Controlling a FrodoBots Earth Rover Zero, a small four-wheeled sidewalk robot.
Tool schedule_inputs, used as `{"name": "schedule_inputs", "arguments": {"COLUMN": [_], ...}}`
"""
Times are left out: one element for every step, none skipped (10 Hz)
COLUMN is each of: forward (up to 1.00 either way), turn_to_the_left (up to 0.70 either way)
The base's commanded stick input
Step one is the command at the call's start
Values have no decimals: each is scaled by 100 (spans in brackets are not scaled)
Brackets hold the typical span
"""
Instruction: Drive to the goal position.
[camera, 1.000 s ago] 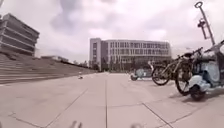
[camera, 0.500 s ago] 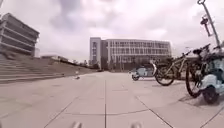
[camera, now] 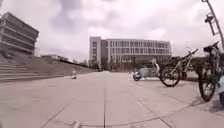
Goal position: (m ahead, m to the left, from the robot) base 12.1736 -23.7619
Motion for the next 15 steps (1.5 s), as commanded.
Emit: {"name": "schedule_inputs", "arguments": {"forward": [68,68,68,68,67,67,68,68,67,67,68,68,67,68,68], "turn_to_the_left": [0,0,0,0,0,0,0,0,0,0,0,0,0,0,0]}}
